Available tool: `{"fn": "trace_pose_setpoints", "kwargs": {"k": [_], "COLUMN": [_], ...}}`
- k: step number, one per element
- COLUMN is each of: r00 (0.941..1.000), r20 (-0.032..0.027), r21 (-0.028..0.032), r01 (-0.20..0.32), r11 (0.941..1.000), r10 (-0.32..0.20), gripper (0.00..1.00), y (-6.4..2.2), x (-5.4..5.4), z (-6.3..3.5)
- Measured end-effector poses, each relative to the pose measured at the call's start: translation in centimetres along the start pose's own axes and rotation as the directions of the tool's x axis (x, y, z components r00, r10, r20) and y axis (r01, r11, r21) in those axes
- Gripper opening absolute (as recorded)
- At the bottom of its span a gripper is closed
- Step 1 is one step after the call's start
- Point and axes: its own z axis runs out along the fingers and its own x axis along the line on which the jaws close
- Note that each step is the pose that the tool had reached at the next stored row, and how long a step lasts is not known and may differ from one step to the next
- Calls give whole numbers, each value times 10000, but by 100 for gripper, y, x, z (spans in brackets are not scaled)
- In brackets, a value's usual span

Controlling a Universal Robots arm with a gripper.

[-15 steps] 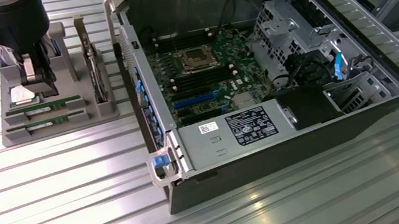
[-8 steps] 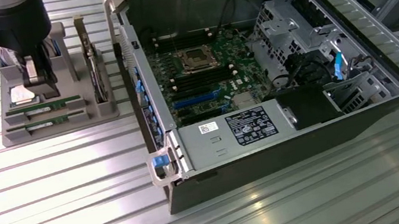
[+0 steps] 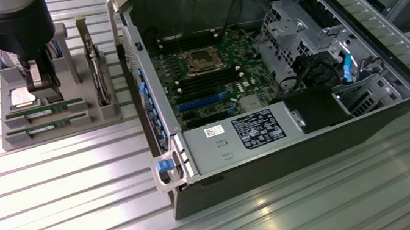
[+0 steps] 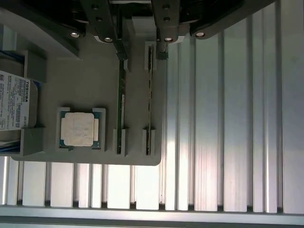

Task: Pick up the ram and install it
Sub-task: 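Pick up the ram and move it above insertion slot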

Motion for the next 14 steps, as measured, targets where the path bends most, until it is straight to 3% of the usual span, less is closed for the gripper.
{"fn": "trace_pose_setpoints", "kwargs": {"k": [14], "r00": [9997], "r20": [-23], "r21": [-5], "r01": [228], "r11": [9997], "r10": [-228], "gripper": [36], "y": [-22], "x": [2], "z": [100]}}
